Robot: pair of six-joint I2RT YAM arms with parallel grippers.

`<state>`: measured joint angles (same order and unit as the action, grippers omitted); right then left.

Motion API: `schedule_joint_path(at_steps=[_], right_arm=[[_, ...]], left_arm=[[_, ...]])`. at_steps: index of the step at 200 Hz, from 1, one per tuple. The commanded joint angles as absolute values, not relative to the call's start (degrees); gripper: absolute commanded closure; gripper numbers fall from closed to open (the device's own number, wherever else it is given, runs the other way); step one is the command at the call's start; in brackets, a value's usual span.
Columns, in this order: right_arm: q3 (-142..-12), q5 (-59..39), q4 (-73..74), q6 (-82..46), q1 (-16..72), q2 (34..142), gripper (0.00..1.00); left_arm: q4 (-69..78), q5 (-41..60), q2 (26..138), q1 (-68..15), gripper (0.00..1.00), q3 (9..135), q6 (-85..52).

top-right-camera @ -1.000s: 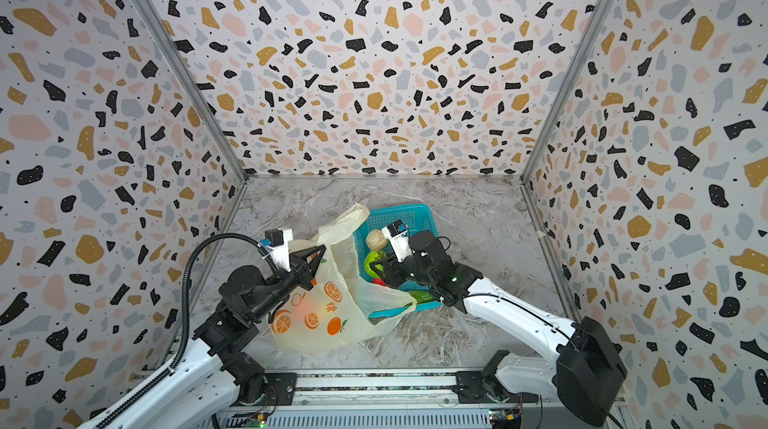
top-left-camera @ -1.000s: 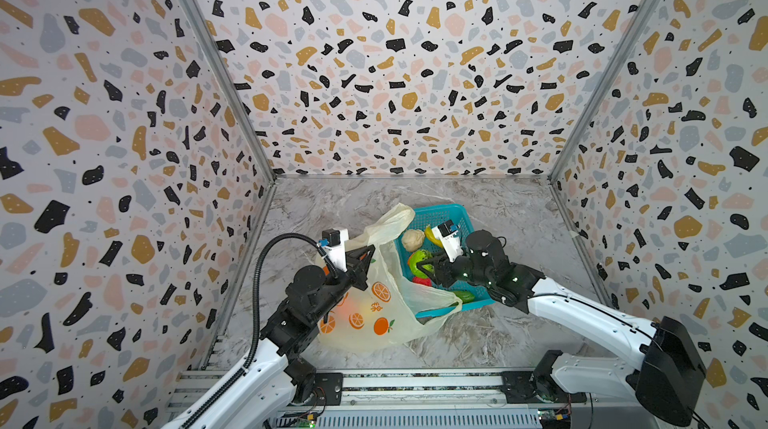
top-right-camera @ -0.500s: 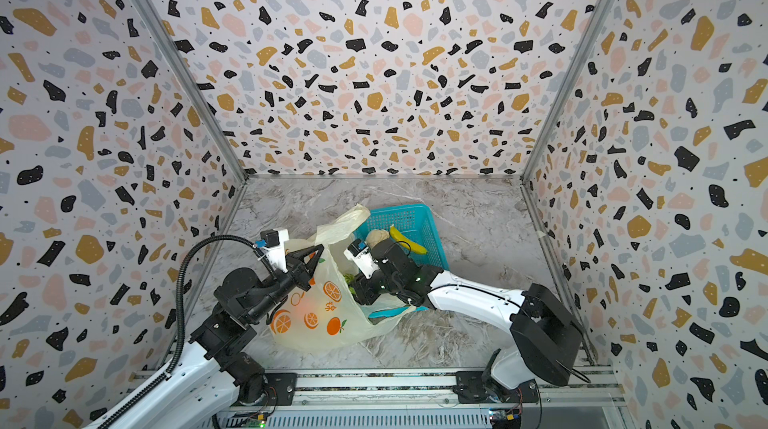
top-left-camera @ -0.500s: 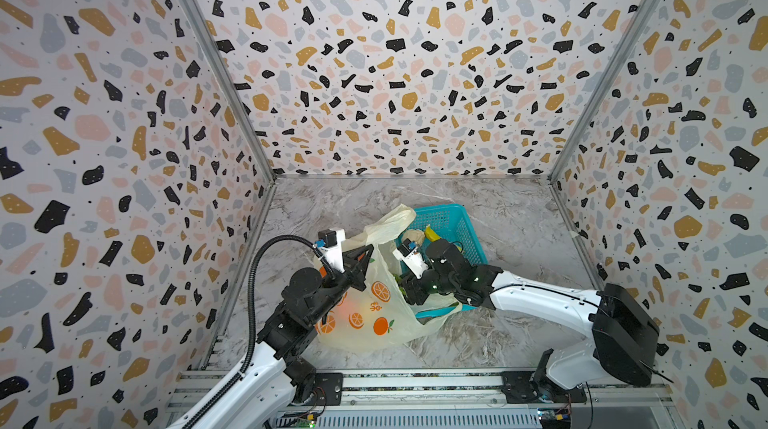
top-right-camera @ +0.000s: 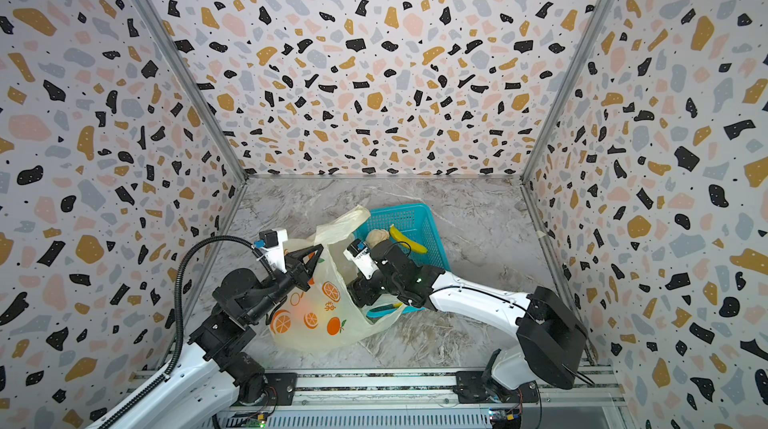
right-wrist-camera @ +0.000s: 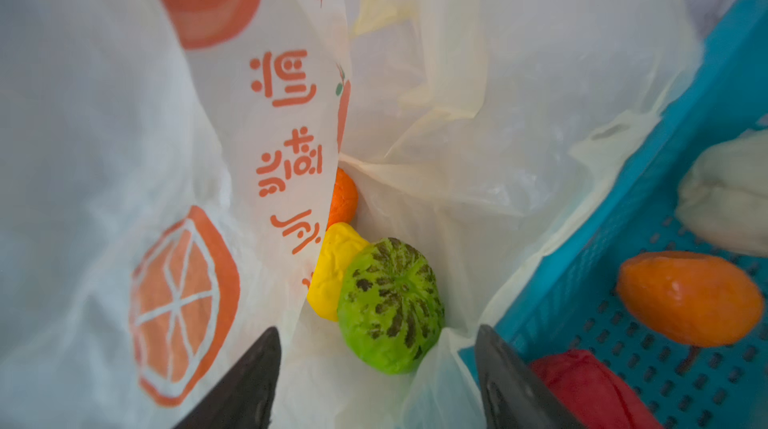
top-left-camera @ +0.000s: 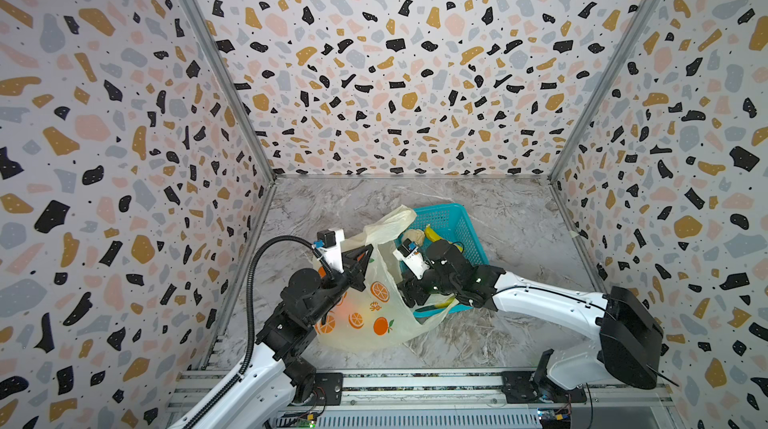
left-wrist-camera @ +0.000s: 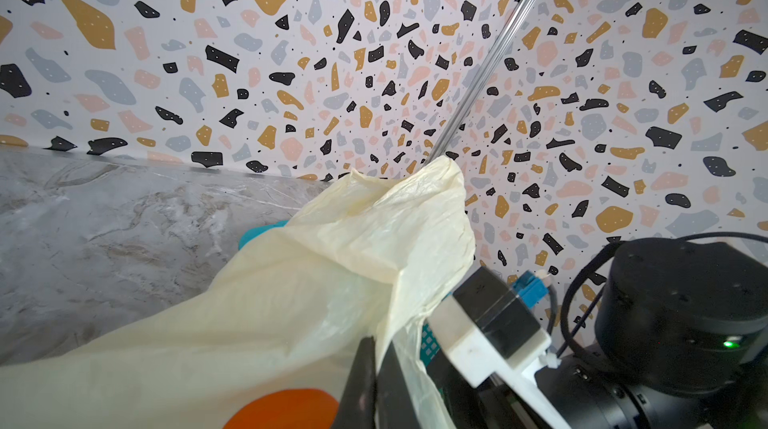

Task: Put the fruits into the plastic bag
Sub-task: 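Move the right gripper back over the basket toward the red apple, then lower the right gripper onto the yellow banana and grasp it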

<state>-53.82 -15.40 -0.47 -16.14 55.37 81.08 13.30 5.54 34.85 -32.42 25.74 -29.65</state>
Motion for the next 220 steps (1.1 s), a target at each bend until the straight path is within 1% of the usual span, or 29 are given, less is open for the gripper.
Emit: schedule_joint_path(at_steps=[1,25,56,72,98,134,167,188,220], right_arm=[[-53.27,-12.77,-0.85,-15.01,54.05,76.48,0.26],[-52.87,-10.46,-1.87,-15.83,51.6,74.46,0.26],[-54.56,-1.24,-8.35,-19.24,47.11,75.16,0.26],[-54.94,1.07,-11.28,-21.02,45.19,76.43,0.26],[-54.58,-1.14,-12.86,-22.69,42.26,79.01,0.26],[-56.0,-2.04,-12.47,-22.03,41.76,83.95,0.26],[-62.68,-0.78,-13.73,-19.39,39.56,90.52,0.26],[-67.95,-0.7,-15.95,-19.38,36.3,95.45,0.26],[-72.45,-2.52,-16.08,-19.54,31.72,102.46,0.26]], left_arm=[[15.12,6.06,34.14,-32.26,1.0,25.74,-30.06],[15.21,6.15,34.15,-32.26,1.0,25.62,-30.06],[14.94,6.06,33.97,-32.26,1.0,25.72,-30.1],[14.86,6.06,33.96,-32.26,1.0,25.73,-30.1],[14.94,6.06,34.06,-32.26,1.0,25.79,-30.07],[14.77,6.1,34.35,-32.26,1.0,26.14,-29.8],[14.77,6.06,34.47,-32.26,1.0,26.59,-29.27],[14.77,6.06,34.54,-32.26,1.0,26.47,-29.18],[14.77,5.99,34.68,-32.26,1.0,25.99,-28.75]])
